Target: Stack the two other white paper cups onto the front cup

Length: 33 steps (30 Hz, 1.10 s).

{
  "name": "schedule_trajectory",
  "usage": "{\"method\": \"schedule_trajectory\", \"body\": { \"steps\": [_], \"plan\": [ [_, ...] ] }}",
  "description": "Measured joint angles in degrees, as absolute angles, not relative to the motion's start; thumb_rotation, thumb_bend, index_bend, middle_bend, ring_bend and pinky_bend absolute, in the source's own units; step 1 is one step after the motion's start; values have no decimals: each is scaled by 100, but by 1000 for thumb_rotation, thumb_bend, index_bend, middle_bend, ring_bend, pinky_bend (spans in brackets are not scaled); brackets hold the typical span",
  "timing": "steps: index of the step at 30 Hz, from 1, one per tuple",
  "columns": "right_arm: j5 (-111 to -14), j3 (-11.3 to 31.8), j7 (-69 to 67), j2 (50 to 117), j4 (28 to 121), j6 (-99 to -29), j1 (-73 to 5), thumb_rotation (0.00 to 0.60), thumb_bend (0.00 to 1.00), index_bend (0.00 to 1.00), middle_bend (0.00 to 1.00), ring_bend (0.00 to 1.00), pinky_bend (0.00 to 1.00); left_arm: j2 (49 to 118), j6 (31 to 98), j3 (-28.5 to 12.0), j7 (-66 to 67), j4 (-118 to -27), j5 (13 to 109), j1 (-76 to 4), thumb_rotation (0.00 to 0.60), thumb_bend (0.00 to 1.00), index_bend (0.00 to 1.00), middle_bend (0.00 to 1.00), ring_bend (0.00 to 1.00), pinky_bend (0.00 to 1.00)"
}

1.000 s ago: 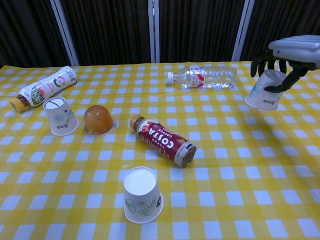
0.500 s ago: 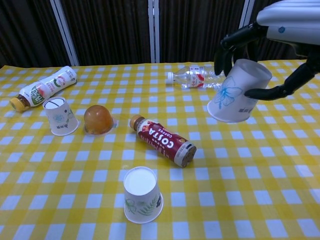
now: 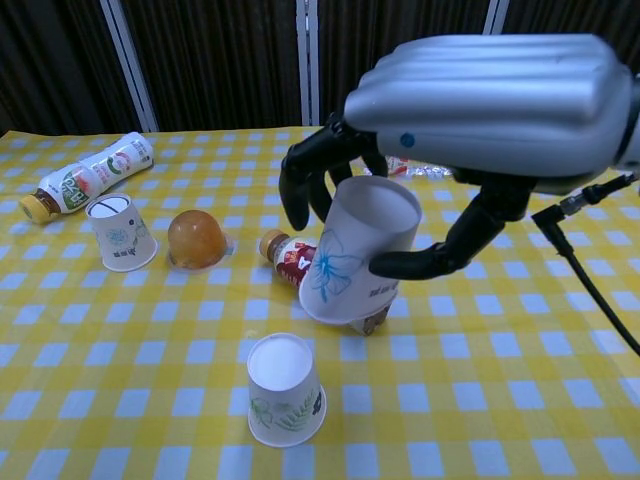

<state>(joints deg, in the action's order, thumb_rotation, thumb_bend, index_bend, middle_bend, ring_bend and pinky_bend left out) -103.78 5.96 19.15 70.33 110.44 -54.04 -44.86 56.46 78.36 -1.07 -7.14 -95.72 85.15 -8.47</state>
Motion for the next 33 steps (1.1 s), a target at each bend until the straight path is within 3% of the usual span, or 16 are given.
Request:
{"method": "schedule_trajectory", "body": {
  "steps": [8,25,29,31,33],
  "plan": [
    [-9980,693,2697,7703,10883,-4845,-4746,600,269,397,462,413,479,5632,7757,-117,-852,-9503,8481,-884,600,8,0,0,0,0],
    [-9464,696,3248,8101,10816,-4565,-4894,600,267,379,441,409,479,5622,7750,-109,-902,-9487,8496,-890,600,7,0,0,0,0],
    [-9361,716,3351,8204,10834,-4538,-4938,600,244,261,331,324,455,5618,7749,-114,-922,-9479,8487,-891,600,8,0,0,0,0],
    [-9339,721,3400,8223,10846,-4545,-4947,600,182,147,221,235,385,5616,7751,-115,-927,-9478,8489,-891,600,7,0,0,0,0],
    [-9289,716,3427,8230,10879,-4541,-4953,600,52,27,91,120,284,5616,7756,-112,-930,-9477,8498,-891,600,7,0,0,0,0]
  ]
}}
